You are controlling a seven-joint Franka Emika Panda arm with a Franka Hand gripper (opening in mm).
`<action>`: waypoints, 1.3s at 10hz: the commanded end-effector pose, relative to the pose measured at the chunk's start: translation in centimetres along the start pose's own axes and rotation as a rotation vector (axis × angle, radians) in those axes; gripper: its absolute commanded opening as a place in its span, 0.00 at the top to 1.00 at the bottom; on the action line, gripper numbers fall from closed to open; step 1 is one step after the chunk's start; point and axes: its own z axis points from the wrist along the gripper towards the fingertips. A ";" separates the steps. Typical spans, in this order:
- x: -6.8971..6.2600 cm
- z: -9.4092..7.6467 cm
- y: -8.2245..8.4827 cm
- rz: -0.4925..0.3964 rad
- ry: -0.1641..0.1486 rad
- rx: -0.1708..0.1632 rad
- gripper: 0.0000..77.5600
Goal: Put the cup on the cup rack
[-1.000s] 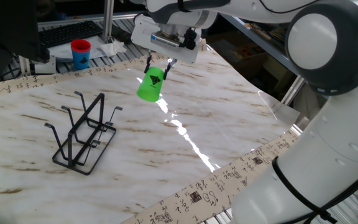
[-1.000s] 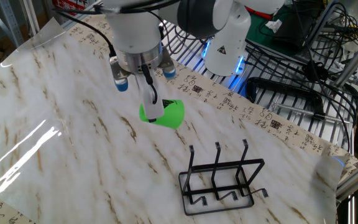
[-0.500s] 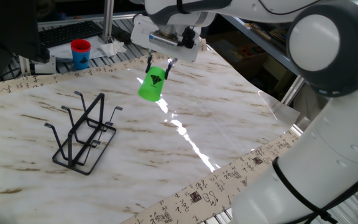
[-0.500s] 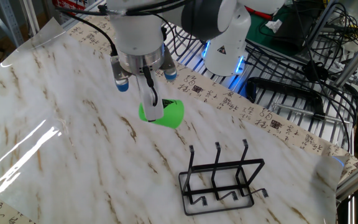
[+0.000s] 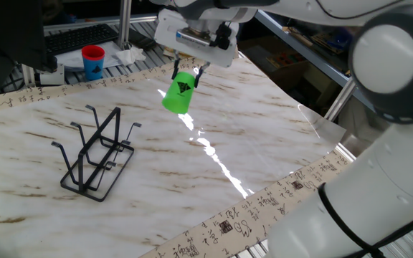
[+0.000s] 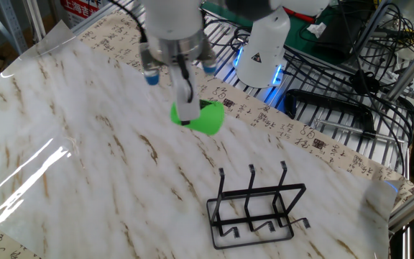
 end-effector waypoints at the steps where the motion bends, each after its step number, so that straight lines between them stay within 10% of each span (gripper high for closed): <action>1: 2.6 -0.9 1.1 0.049 -0.041 0.011 0.98; 13: 11.9 -1.2 2.9 0.132 -0.096 -0.025 0.98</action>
